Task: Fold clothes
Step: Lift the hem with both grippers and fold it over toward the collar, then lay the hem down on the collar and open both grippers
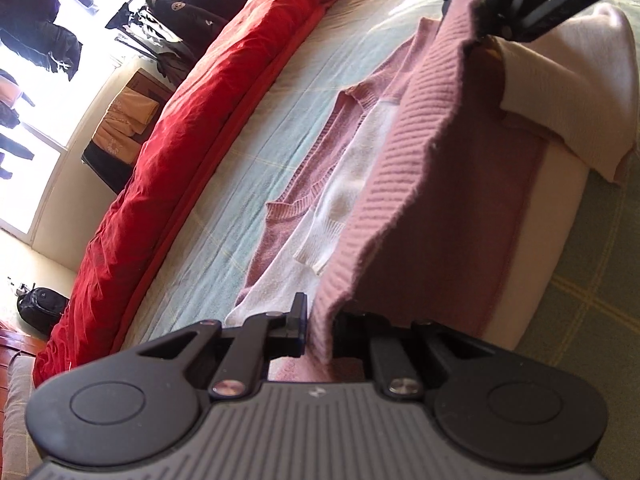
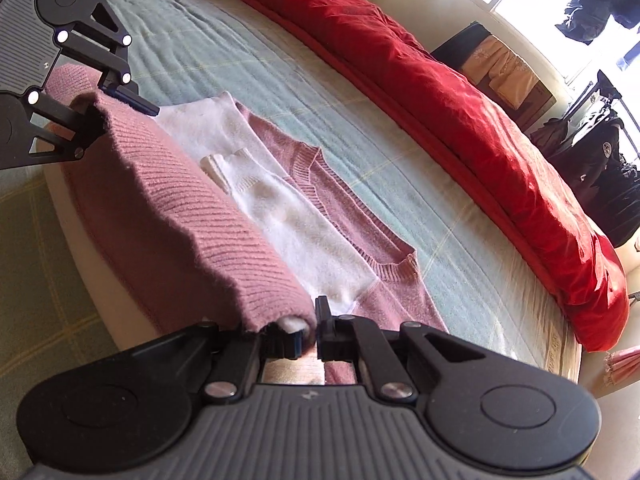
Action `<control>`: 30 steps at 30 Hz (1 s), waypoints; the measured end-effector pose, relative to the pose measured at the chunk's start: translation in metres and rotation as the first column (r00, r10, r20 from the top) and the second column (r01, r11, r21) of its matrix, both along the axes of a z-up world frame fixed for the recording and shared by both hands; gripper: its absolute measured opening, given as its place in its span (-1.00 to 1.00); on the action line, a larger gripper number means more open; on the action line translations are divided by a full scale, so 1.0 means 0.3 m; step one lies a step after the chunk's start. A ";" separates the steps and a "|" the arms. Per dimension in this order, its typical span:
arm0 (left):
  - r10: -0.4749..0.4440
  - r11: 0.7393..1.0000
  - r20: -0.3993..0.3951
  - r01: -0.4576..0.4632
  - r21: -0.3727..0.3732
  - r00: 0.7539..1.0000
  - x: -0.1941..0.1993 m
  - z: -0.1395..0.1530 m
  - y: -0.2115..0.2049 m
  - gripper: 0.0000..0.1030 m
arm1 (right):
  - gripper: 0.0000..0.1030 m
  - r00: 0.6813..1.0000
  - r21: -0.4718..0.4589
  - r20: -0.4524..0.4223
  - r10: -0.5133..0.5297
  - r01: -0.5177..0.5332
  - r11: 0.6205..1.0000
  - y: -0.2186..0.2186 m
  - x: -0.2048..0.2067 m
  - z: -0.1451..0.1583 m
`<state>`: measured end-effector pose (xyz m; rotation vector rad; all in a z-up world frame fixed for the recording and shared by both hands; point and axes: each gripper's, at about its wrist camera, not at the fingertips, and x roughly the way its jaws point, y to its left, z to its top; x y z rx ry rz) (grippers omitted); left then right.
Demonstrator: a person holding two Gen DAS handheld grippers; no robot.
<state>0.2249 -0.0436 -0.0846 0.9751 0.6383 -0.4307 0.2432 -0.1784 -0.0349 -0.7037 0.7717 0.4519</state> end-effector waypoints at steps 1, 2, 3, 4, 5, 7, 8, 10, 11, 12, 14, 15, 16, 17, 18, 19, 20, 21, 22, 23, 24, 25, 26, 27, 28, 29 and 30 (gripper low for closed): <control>0.003 1.000 0.002 -0.003 -0.001 1.000 0.025 -0.004 -0.001 -0.85 | -0.88 1.000 0.008 0.000 -0.008 0.008 1.000 -0.006 0.027 0.000; 0.006 1.000 0.004 -0.006 -0.001 1.000 0.048 -0.007 -0.003 -0.84 | -0.87 1.000 0.015 -0.002 -0.015 0.015 1.000 -0.012 0.052 -0.001; 0.009 1.000 0.003 -0.009 0.002 1.000 0.070 -0.013 -0.005 -0.84 | -0.87 1.000 0.022 -0.003 -0.023 0.023 0.999 -0.018 0.078 -0.004; 0.010 1.000 0.000 -0.010 0.005 1.000 0.092 -0.020 -0.006 -0.84 | -0.87 0.999 0.027 -0.005 -0.032 0.032 0.999 -0.025 0.103 -0.009; 0.012 1.000 -0.002 -0.012 0.008 1.000 0.114 -0.027 -0.008 -0.84 | -0.87 0.999 0.033 -0.009 -0.040 0.040 0.999 -0.031 0.128 -0.015; 0.016 1.000 -0.007 -0.016 0.015 1.000 0.158 -0.042 -0.011 -0.84 | -0.87 0.998 0.045 -0.025 -0.055 0.056 0.997 -0.046 0.178 -0.033; 0.023 1.000 -0.013 -0.023 0.015 1.000 0.180 -0.052 -0.009 -0.84 | -0.87 0.998 0.051 -0.032 -0.063 0.064 0.997 -0.053 0.203 -0.042; 0.040 0.999 -0.029 -0.039 0.010 0.999 0.220 -0.075 -0.003 -0.84 | -0.87 0.996 0.057 -0.043 -0.075 0.077 0.995 -0.063 0.247 -0.063; 0.048 0.999 -0.037 -0.048 0.005 0.998 0.237 -0.087 0.002 -0.84 | -0.87 0.996 0.061 -0.050 -0.080 0.083 0.995 -0.067 0.267 -0.075; 0.056 0.998 -0.045 -0.056 -0.001 0.997 0.253 -0.097 0.007 -0.84 | -0.87 0.994 0.069 -0.063 -0.084 0.088 0.994 -0.072 0.286 -0.089; 0.067 0.998 -0.064 -0.069 -0.015 0.996 0.278 -0.116 0.015 -0.84 | -0.87 0.992 0.079 -0.086 -0.088 0.095 0.992 -0.076 0.318 -0.119; 0.074 0.997 -0.074 -0.075 -0.022 0.995 0.288 -0.125 0.018 -0.84 | -0.87 0.992 0.073 -0.093 -0.088 0.095 0.993 -0.075 0.329 -0.136; 0.078 0.996 -0.082 -0.080 -0.028 0.994 0.296 -0.134 0.021 -0.84 | -0.87 0.991 0.071 -0.101 -0.089 0.097 0.993 -0.073 0.339 -0.152; 0.081 0.996 -0.090 -0.084 -0.035 0.993 0.303 -0.143 0.024 -0.83 | -0.87 0.990 0.074 -0.107 -0.092 0.100 0.992 -0.072 0.346 -0.165; 0.083 0.995 -0.097 -0.087 -0.038 0.992 0.307 -0.152 0.026 -0.81 | -0.87 0.989 0.078 -0.113 -0.094 0.103 0.992 -0.071 0.354 -0.178; 0.085 0.995 -0.103 -0.090 -0.041 0.991 0.311 -0.161 0.027 -0.75 | -0.87 0.988 0.084 -0.118 -0.099 0.109 0.990 -0.071 0.361 -0.190; 0.091 0.994 -0.110 -0.097 -0.048 0.990 0.316 -0.167 0.030 -0.71 | -0.79 0.987 0.097 -0.122 -0.109 0.121 0.988 -0.075 0.368 -0.198; 0.099 0.993 -0.118 -0.106 -0.055 0.988 0.321 -0.173 0.034 -0.69 | -0.62 0.984 0.111 -0.127 -0.122 0.136 0.985 -0.080 0.375 -0.203; 0.106 0.991 -0.125 -0.114 -0.062 0.986 0.326 -0.178 0.037 -0.66 | -0.54 0.981 0.120 -0.133 -0.138 0.154 0.981 -0.086 0.381 -0.206; 0.112 0.990 -0.130 -0.122 -0.072 0.985 0.329 -0.177 0.041 -0.63 | -0.37 0.978 0.133 -0.140 -0.152 0.171 0.976 -0.094 0.387 -0.206; 0.119 0.988 -0.134 -0.130 -0.082 0.984 0.331 -0.173 0.045 -0.59 | -0.23 0.976 0.151 -0.146 -0.163 0.185 0.971 -0.105 0.391 -0.202; 0.121 0.986 -0.134 -0.134 -0.097 0.984 0.331 -0.161 0.050 -0.48 | -0.20 0.973 0.171 -0.155 -0.169 0.195 0.966 -0.116 0.392 -0.194; 0.122 0.984 -0.132 -0.137 -0.113 0.984 0.330 -0.146 0.056 -0.34 | -0.15 0.972 0.191 -0.163 -0.167 0.197 0.962 -0.128 0.390 -0.183; 0.122 0.982 -0.128 -0.138 -0.128 0.984 0.326 -0.132 0.062 -0.25 | -0.06 0.972 0.208 -0.168 -0.165 0.198 0.958 -0.137 0.385 -0.169; 0.119 0.979 -0.125 -0.137 -0.152 0.985 0.321 -0.110 0.070 -0.06 | -0.02 0.972 0.228 -0.174 -0.159 0.197 0.953 -0.147 0.378 -0.150; 0.111 0.976 -0.126 -0.132 -0.174 0.986 0.317 -0.089 0.079 0.10 | 0.10 0.972 0.247 -0.178 -0.153 0.195 0.949 -0.156 0.371 -0.131; 0.107 0.974 -0.126 -0.130 -0.188 0.986 0.314 -0.070 0.085 0.16 | 0.18 0.973 0.265 -0.181 -0.146 0.191 0.945 -0.164 0.362 -0.112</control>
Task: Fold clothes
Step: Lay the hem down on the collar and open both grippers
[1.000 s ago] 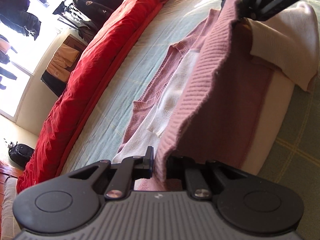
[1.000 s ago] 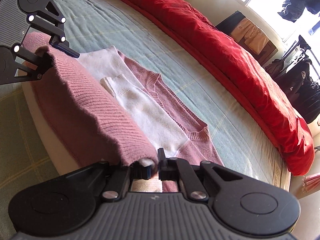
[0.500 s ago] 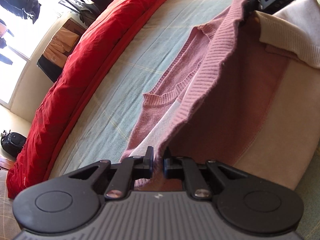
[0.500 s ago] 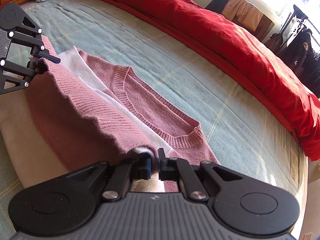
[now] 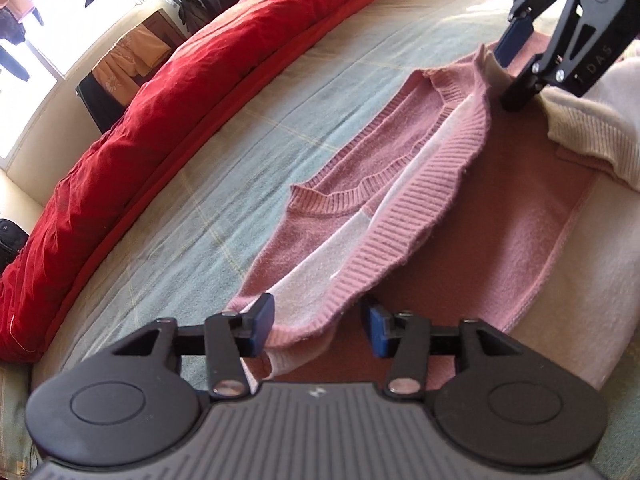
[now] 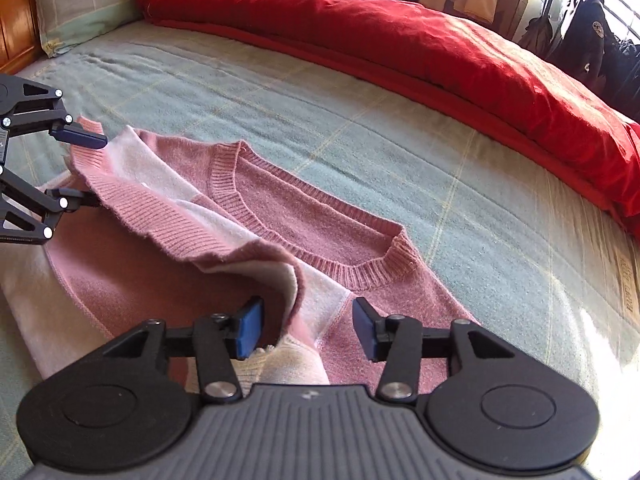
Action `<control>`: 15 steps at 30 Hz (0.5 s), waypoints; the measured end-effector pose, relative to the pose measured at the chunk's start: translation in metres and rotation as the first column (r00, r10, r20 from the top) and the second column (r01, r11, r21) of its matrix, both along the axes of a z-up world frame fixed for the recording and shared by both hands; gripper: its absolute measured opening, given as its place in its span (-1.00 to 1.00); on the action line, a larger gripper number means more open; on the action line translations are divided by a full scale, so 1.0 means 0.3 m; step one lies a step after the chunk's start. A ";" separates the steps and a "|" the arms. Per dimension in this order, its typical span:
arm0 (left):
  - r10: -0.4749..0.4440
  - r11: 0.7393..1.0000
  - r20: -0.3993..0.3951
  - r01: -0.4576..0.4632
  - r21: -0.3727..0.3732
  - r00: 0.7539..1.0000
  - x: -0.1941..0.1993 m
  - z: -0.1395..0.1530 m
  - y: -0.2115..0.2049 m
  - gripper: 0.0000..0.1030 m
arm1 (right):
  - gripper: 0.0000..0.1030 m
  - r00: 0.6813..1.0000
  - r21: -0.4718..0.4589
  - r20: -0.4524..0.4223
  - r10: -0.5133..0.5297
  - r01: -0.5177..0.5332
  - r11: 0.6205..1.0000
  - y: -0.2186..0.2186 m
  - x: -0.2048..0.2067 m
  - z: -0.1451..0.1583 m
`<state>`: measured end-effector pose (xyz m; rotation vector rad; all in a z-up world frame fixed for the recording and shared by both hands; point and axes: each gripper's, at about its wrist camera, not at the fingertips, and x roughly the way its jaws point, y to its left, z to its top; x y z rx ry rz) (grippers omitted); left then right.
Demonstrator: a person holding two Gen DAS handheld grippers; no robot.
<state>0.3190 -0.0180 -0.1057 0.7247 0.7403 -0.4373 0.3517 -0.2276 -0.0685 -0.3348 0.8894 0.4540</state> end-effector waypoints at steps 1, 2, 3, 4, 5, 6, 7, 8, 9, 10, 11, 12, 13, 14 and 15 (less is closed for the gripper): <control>-0.001 1.000 0.002 0.001 -0.012 1.000 -0.004 0.018 0.005 0.19 | 0.19 1.000 0.018 0.000 0.006 -0.006 1.000 -0.008 -0.011 0.021; -0.002 1.000 0.003 0.002 -0.023 1.000 -0.009 0.037 0.011 0.19 | 0.19 1.000 0.036 0.002 0.013 -0.013 0.999 -0.017 -0.024 0.044; -0.004 1.000 -0.002 0.004 -0.024 1.000 -0.014 0.047 0.012 0.20 | 0.20 1.000 0.049 0.004 0.021 -0.021 0.999 -0.024 -0.038 0.066; -0.006 1.000 -0.010 0.006 -0.020 1.000 -0.020 0.055 0.012 0.20 | 0.20 1.000 0.055 0.008 0.029 -0.029 0.998 -0.030 -0.054 0.085; -0.008 1.000 -0.018 0.008 -0.017 1.000 -0.026 0.063 0.012 0.21 | 0.20 0.999 0.054 0.011 0.038 -0.039 0.998 -0.035 -0.069 0.103; -0.010 1.000 -0.026 0.010 -0.013 1.000 -0.032 0.070 0.012 0.21 | 0.20 0.999 0.045 0.015 0.051 -0.051 0.998 -0.038 -0.085 0.117; -0.012 1.000 -0.033 0.012 -0.010 0.999 -0.037 0.078 0.012 0.21 | 0.20 0.998 0.033 0.014 0.063 -0.064 0.997 -0.041 -0.101 0.129; -0.014 1.000 -0.041 0.014 -0.007 0.999 -0.043 0.085 0.012 0.21 | 0.20 0.997 0.018 0.007 0.076 -0.076 0.997 -0.043 -0.117 0.136; -0.018 1.000 -0.058 0.018 -0.008 0.998 -0.053 0.091 0.012 0.21 | 0.20 0.996 0.003 0.000 0.088 -0.088 0.996 -0.046 -0.132 0.144; -0.025 1.000 -0.075 0.024 -0.012 0.997 -0.066 0.097 0.010 0.21 | 0.20 0.995 -0.011 -0.007 0.100 -0.100 0.995 -0.048 -0.147 0.151; -0.033 0.999 -0.093 0.032 -0.016 0.995 -0.081 0.103 0.007 0.21 | 0.20 0.993 -0.026 -0.016 0.113 -0.113 0.993 -0.051 -0.164 0.157; -0.042 0.999 -0.109 0.040 -0.020 0.993 -0.096 0.108 0.004 0.21 | 0.20 0.992 -0.041 -0.026 0.125 -0.126 0.991 -0.053 -0.182 0.159; -0.050 0.999 -0.126 0.048 -0.024 0.991 -0.109 0.112 0.000 0.21 | 0.20 0.990 -0.058 -0.035 0.135 -0.137 0.989 -0.056 -0.201 0.160; -0.061 0.998 -0.151 0.057 -0.028 0.987 -0.121 0.115 -0.005 0.21 | 0.20 0.988 -0.077 -0.042 0.148 -0.151 0.986 -0.057 -0.220 0.159; -0.070 0.997 -0.173 0.065 -0.032 0.982 -0.140 0.117 -0.010 0.21 | 0.20 0.985 -0.098 -0.047 0.164 -0.168 0.981 -0.057 -0.242 0.157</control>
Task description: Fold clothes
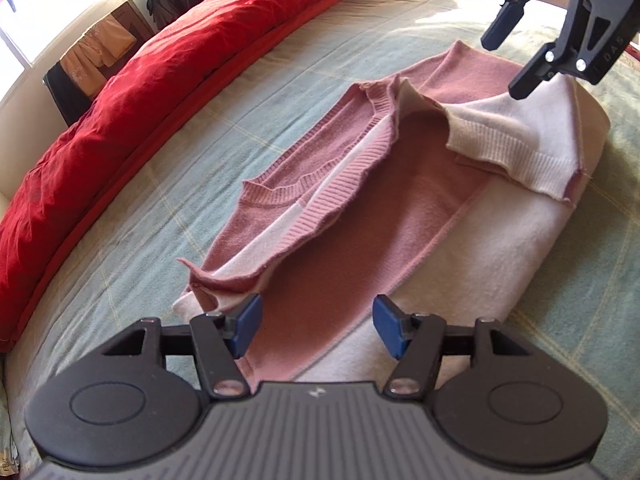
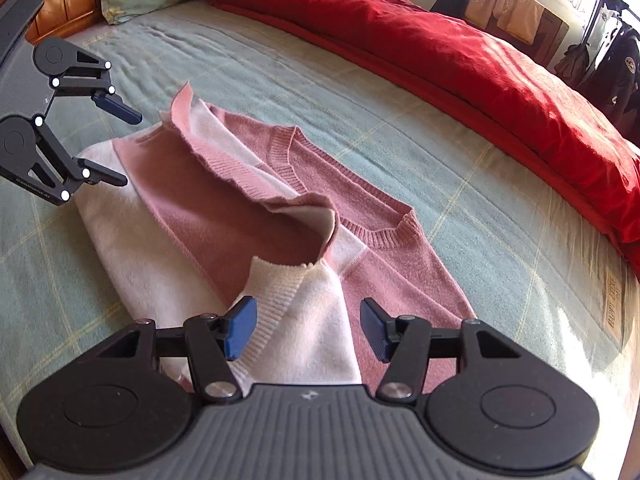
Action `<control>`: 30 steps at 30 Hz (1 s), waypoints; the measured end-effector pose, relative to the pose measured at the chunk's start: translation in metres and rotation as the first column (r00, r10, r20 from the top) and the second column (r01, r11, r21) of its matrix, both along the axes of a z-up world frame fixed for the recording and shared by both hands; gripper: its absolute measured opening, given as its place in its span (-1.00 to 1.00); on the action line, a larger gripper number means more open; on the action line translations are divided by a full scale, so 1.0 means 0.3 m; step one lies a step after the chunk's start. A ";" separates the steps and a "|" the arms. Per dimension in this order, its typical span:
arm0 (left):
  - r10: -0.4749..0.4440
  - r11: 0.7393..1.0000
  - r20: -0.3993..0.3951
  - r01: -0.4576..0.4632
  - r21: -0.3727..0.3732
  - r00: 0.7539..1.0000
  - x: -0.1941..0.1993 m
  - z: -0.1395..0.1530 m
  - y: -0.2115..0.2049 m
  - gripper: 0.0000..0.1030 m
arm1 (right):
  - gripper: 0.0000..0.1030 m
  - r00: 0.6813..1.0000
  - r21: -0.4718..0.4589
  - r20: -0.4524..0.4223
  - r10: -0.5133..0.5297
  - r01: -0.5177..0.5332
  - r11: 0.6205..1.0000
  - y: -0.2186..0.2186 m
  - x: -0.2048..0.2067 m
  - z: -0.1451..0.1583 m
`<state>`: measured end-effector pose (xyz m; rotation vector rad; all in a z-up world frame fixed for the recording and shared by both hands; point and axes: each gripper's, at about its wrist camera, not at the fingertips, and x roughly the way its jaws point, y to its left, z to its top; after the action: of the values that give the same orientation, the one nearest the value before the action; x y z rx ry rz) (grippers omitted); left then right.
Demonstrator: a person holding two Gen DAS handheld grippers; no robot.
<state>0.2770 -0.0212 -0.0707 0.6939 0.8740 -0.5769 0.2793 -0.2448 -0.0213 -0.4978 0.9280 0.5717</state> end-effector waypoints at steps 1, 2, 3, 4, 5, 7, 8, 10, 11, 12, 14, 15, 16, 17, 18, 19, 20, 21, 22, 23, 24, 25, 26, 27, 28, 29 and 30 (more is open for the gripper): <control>-0.008 1.000 -0.021 0.008 -0.003 1.000 -0.021 0.001 -0.006 0.21 | 0.20 1.000 -0.022 -0.001 0.017 -0.017 1.000 -0.001 -0.022 -0.003; -0.018 1.000 -0.031 0.018 -0.002 0.999 -0.039 0.001 -0.012 0.21 | 0.20 0.999 -0.043 -0.003 0.034 -0.034 0.998 -0.004 -0.046 -0.007; -0.026 1.000 -0.035 0.026 -0.001 0.999 -0.053 0.000 -0.017 0.21 | 0.20 0.999 -0.064 -0.006 0.049 -0.049 0.997 -0.006 -0.069 -0.011; -0.032 1.000 -0.040 0.032 0.000 0.999 -0.070 -0.003 -0.023 0.21 | 0.20 0.998 -0.083 -0.009 0.061 -0.062 0.995 -0.007 -0.089 -0.016; -0.036 0.999 -0.049 0.035 -0.002 0.998 -0.084 -0.005 -0.028 0.21 | 0.20 0.997 -0.098 -0.014 0.070 -0.071 0.993 -0.007 -0.105 -0.021; -0.036 0.999 -0.059 0.036 -0.014 0.998 -0.101 -0.010 -0.037 0.24 | 0.20 0.996 -0.129 -0.021 0.088 -0.090 0.987 -0.008 -0.131 -0.033; -0.034 0.999 -0.065 0.033 -0.020 0.997 -0.105 -0.014 -0.040 0.28 | 0.20 0.995 -0.146 -0.022 0.100 -0.102 0.984 -0.009 -0.145 -0.039; -0.031 0.999 -0.077 0.029 -0.031 0.997 -0.111 -0.022 -0.047 0.30 | 0.20 0.990 -0.188 -0.020 0.140 -0.141 0.972 -0.005 -0.169 -0.052; -0.032 0.999 -0.082 0.029 -0.035 0.996 -0.114 -0.026 -0.049 0.30 | 0.20 0.985 -0.219 -0.011 0.170 -0.169 0.961 0.000 -0.182 -0.062; -0.033 0.999 -0.087 0.030 -0.036 0.996 -0.116 -0.031 -0.052 0.30 | 0.20 0.979 -0.254 -0.001 0.201 -0.195 0.947 0.005 -0.195 -0.072; -0.035 0.999 -0.096 0.032 -0.037 0.995 -0.118 -0.042 -0.055 0.30 | 0.19 0.963 -0.331 0.022 0.270 -0.248 0.911 0.016 -0.221 -0.095; -0.035 0.999 -0.100 0.032 -0.037 0.994 -0.119 -0.047 -0.055 0.30 | 0.19 0.949 -0.378 0.039 0.314 -0.277 0.883 0.022 -0.236 -0.111; -0.035 0.999 -0.104 0.031 -0.038 0.994 -0.118 -0.053 -0.055 0.31 | 0.19 0.935 -0.417 0.049 0.351 -0.300 0.858 0.026 -0.250 -0.128; -0.034 0.999 -0.107 0.030 -0.038 0.994 -0.116 -0.058 -0.056 0.33 | 0.15 0.921 -0.457 0.054 0.386 -0.321 0.830 0.030 -0.262 -0.147; -0.030 0.999 -0.109 0.026 -0.038 0.994 -0.113 -0.064 -0.055 0.33 | 0.12 0.906 -0.492 0.057 0.420 -0.341 0.801 0.034 -0.274 -0.167; -0.028 0.999 -0.112 0.023 -0.038 0.993 -0.108 -0.070 -0.056 0.34 | 0.10 0.889 -0.520 0.058 0.453 -0.361 0.774 0.038 -0.286 -0.186; -0.026 0.999 -0.117 0.021 -0.040 0.993 -0.105 -0.075 -0.056 0.34 | 0.04 0.874 -0.543 0.060 0.483 -0.377 0.750 0.041 -0.297 -0.202; -0.024 0.999 -0.121 0.019 -0.042 0.992 -0.101 -0.080 -0.056 0.34 | -0.07 0.863 -0.557 0.064 0.501 -0.385 0.735 0.045 -0.303 -0.214; -0.022 0.999 -0.126 0.017 -0.043 0.992 -0.098 -0.085 -0.057 0.34 | -0.15 0.858 -0.568 0.064 0.510 -0.389 0.725 0.049 -0.304 -0.223; -0.020 0.999 -0.136 0.013 -0.049 0.991 -0.094 -0.088 -0.056 0.34 | -0.35 0.854 -0.574 0.062 0.516 -0.392 0.719 0.051 -0.303 -0.230; -0.017 0.998 -0.150 0.009 -0.057 0.989 -0.089 -0.090 -0.056 0.34 | -0.45 0.859 -0.569 0.057 0.510 -0.392 0.723 0.051 -0.295 -0.230; -0.016 0.998 -0.165 0.005 -0.065 0.986 -0.084 -0.093 -0.056 0.34 | -0.48 0.868 -0.555 0.053 0.494 -0.386 0.737 0.050 -0.281 -0.225; -0.015 0.997 -0.180 0.002 -0.074 0.984 -0.079 -0.095 -0.057 0.34 | -0.54 0.877 -0.540 0.049 0.478 -0.379 0.751 0.048 -0.268 -0.220; -0.016 0.997 -0.190 0.001 -0.077 0.982 -0.076 -0.098 -0.060 0.36 | -0.56 0.887 -0.522 0.045 0.460 -0.371 0.768 0.044 -0.253 -0.213; -0.018 0.997 -0.192 0.004 -0.076 0.981 -0.075 -0.100 -0.063 0.36 | -0.57 0.899 -0.496 0.043 0.436 -0.360 0.790 0.038 -0.234 -0.201; -0.023 0.997 -0.190 0.009 -0.076 0.982 -0.075 -0.100 -0.067 0.36 | -0.57 0.910 -0.470 0.043 0.412 -0.345 0.813 0.030 -0.214 -0.187; -0.029 0.997 -0.187 0.015 -0.076 0.982 -0.076 -0.099 -0.072 0.36 | -0.57 0.921 -0.445 0.044 0.388 -0.330 0.833 0.020 -0.193 -0.173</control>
<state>0.2541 -0.0429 -0.1004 0.5878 1.0165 -0.6997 0.2213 -0.2387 -0.0731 -1.1188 0.8361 0.6652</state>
